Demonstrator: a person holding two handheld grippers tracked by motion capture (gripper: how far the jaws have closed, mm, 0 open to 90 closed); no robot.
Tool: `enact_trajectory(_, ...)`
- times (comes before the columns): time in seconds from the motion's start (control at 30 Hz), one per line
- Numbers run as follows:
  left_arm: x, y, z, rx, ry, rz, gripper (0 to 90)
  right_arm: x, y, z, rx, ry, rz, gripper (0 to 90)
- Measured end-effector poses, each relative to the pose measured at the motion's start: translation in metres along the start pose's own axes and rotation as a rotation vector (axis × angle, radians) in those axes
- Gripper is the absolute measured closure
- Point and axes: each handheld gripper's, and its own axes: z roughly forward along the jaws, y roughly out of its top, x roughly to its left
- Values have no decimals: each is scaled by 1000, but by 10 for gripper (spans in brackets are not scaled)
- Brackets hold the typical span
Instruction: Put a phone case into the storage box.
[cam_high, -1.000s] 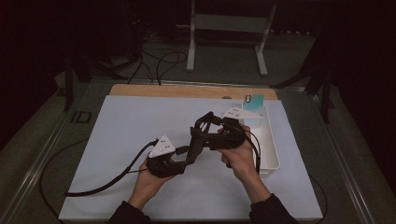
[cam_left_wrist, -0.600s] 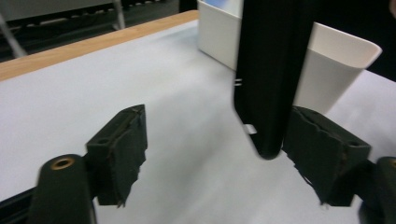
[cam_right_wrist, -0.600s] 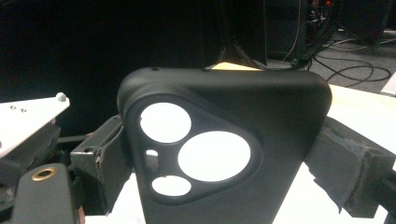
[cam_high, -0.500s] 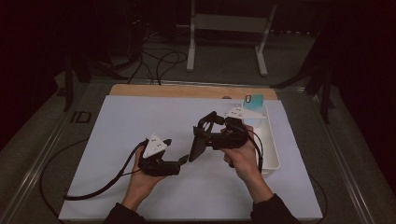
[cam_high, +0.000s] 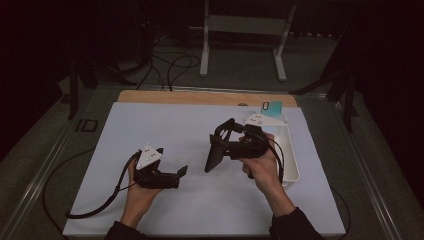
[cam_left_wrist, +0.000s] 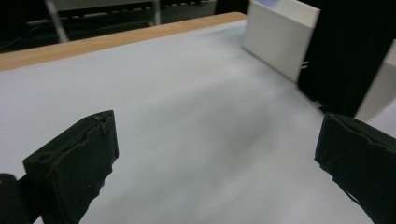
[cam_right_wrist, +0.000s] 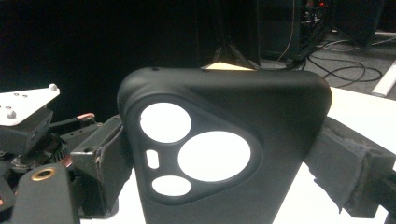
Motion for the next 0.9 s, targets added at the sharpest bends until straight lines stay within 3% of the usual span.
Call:
enact_trajectory(0.43, 25, -21, -20, 0, 58, -40, 0, -6, 4, -5, -1, -18, -5, 141)
enact_trajectory(0.9, 39, -48, -36, 13, 107, -34, 0, -11, 9, -12, -6, -44, -17, 140)
